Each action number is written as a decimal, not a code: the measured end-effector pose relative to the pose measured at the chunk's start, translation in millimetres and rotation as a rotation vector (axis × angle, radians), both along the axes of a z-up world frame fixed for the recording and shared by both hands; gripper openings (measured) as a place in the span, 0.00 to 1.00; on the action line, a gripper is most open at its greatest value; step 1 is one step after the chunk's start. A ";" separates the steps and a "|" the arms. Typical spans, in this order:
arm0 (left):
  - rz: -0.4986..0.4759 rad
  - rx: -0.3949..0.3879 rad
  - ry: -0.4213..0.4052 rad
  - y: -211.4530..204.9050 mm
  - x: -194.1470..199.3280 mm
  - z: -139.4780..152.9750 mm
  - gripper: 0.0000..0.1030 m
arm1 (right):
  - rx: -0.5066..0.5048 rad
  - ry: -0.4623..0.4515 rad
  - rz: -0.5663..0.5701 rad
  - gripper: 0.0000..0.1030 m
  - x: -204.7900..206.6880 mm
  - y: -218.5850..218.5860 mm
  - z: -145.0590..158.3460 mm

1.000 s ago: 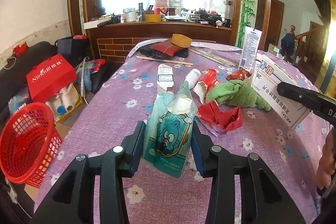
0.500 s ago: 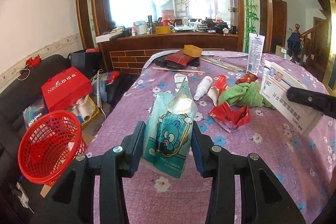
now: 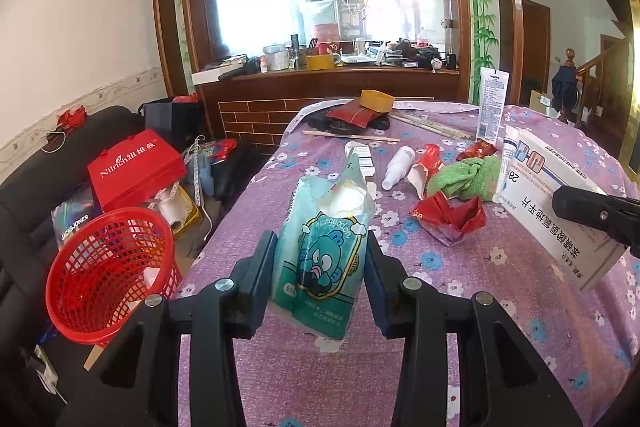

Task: Collect trash
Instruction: 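Hold the white box in the right tool while the left tool holds the teal pack, turning toward the wastebasket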

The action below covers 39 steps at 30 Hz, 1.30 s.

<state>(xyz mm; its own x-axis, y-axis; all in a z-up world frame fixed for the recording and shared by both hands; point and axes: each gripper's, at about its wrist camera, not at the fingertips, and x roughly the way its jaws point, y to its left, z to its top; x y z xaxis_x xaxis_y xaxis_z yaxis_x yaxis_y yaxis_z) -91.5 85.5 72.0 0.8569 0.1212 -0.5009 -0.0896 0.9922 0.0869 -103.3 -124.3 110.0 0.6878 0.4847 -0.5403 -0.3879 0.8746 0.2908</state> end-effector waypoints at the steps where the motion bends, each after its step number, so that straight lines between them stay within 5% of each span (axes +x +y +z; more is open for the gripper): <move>1: 0.001 -0.002 0.001 0.1 0.3 0.2 0.39 | -0.002 -0.001 0.002 0.14 -1.2 1.3 0.0; 39: 0.010 0.022 0.026 0.6 8.0 -5.6 0.39 | -0.006 0.030 0.034 0.14 4.4 17.0 -8.0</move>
